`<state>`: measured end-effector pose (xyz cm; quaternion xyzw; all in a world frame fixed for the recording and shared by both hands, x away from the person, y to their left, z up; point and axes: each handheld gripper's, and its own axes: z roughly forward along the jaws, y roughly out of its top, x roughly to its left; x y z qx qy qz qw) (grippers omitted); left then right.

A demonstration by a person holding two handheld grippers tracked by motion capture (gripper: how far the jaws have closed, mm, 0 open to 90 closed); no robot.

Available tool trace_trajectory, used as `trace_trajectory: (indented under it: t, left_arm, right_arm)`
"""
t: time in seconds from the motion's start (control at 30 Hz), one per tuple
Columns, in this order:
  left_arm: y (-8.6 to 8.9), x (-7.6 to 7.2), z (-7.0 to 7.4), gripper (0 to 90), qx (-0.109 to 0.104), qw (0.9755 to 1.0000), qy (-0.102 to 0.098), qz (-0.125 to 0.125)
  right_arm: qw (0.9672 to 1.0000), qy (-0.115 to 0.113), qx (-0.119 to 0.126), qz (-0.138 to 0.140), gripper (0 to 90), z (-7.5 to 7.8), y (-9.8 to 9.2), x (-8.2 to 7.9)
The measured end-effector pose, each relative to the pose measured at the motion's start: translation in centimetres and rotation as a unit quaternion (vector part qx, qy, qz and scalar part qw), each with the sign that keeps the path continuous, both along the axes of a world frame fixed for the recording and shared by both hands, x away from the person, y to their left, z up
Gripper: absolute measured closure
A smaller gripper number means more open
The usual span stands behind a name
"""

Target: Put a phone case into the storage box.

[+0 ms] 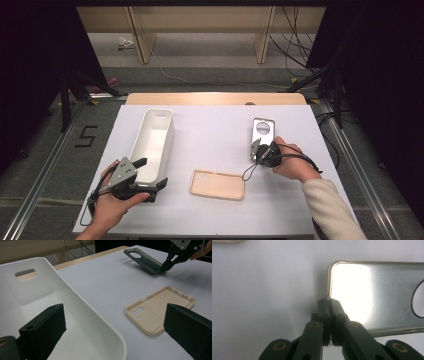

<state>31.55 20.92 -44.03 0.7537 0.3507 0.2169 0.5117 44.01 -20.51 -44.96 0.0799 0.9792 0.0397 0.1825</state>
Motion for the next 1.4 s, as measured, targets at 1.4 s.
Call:
trace_trajectory:
  t: [1.4]
  left_arm:
    - [-0.8, 0.6, 2.0, 5.9, -0.016, 0.9995, 0.009, 0.026]
  right_arm:
    - [0.9472, 0.019, 0.319, 0.03, 89.0, 2.9, -0.1, -7.1]
